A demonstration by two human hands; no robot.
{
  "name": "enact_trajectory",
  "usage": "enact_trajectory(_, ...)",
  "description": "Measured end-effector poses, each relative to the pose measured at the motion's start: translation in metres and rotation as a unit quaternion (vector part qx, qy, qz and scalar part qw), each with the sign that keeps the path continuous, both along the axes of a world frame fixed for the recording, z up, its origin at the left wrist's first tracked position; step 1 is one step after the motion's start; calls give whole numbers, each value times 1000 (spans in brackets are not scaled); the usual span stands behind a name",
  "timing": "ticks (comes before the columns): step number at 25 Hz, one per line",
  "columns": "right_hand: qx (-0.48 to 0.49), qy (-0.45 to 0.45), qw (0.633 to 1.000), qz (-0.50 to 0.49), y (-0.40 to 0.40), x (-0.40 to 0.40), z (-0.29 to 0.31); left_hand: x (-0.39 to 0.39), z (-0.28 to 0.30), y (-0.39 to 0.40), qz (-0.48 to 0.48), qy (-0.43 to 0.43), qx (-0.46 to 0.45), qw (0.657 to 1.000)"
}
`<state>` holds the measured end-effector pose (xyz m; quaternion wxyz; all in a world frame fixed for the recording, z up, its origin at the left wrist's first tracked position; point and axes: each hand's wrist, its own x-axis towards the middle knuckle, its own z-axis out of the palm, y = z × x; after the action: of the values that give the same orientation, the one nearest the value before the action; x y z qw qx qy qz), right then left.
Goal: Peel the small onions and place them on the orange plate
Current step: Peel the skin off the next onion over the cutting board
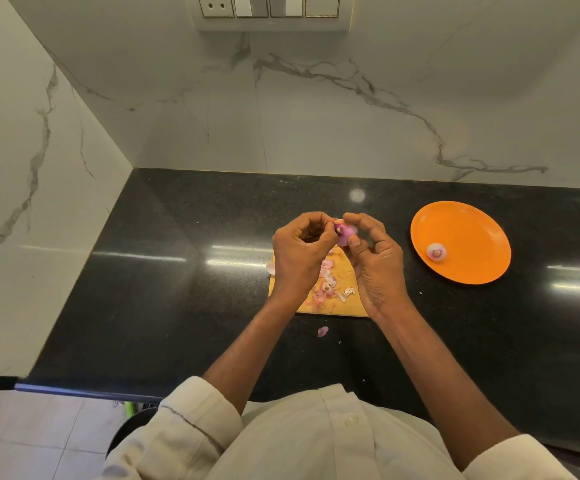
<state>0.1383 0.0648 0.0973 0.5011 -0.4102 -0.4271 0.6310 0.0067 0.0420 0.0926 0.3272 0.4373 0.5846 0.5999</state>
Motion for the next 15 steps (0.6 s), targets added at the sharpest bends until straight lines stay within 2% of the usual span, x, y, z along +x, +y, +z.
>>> enact_trajectory(5,58,-90,993,41,5,4,4,-8,1,0,-21,18,24,999)
enact_trajectory(8,76,-109,991,15,4,3,4,-8,0,2,-25,34,21,999)
enact_trajectory(12,74,-64,994,-46,-5,-8,4,7,1,6,17,-58,7,998)
enact_trajectory(15,86,-51,993,-67,-6,-12,4,19,4,9,24,-207,-16,978)
